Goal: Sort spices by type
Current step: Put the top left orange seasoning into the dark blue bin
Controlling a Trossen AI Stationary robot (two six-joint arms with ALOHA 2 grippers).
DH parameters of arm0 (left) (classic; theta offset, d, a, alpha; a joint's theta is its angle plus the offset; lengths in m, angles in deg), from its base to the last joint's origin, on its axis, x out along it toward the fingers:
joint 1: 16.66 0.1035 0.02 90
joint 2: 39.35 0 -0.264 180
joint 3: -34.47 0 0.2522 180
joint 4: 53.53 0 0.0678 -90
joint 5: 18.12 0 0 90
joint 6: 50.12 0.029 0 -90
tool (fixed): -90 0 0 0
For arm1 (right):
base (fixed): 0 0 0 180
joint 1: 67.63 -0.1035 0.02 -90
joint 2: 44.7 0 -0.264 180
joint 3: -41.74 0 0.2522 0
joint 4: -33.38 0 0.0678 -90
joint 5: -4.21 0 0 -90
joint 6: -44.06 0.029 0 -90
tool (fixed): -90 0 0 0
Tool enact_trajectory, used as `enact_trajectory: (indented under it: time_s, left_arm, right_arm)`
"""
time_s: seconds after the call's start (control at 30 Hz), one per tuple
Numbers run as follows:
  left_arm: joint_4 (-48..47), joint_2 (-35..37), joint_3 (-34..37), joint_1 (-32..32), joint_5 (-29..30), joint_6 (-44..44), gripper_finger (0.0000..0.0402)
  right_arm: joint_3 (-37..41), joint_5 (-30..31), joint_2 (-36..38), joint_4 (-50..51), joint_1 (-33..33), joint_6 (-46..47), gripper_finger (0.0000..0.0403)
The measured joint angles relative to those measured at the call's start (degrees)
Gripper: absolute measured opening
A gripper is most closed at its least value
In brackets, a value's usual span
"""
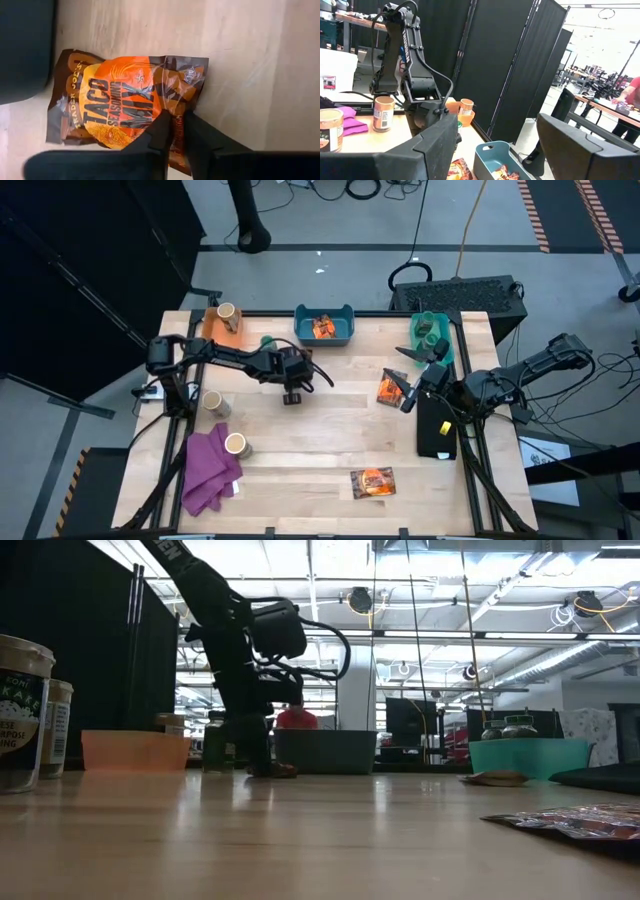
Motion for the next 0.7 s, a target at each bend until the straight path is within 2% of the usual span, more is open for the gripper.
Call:
enact_trajectory:
  time_s: [0.17,0.47,0.6,0.7]
  left_arm:
    - [0.02,0.0,-0.02,-1.72,0.0,-0.02,0.0018]
    - [-1.51,1.89,-2.58,-7.07,1.06,-1.44,0.0015]
    - [-2.29,2.73,-5.35,-9.17,3.86,-0.64,0.0016]
    - [-3.29,4.27,-8.0,-10.01,8.15,1.43,0.0024]
  right_arm:
    - [0.0,0.0,0.0,0.01,0.0,-0.03,0.0254]
    - [0.0,0.0,0.0,0.05,0.0,-0.03,0.0254]
    - [0.0,0.02,0.0,0.05,-0.01,-0.05,0.0254]
    - [0.0,0.02,0.0,0.08,-0.01,-0.25,0.0254]
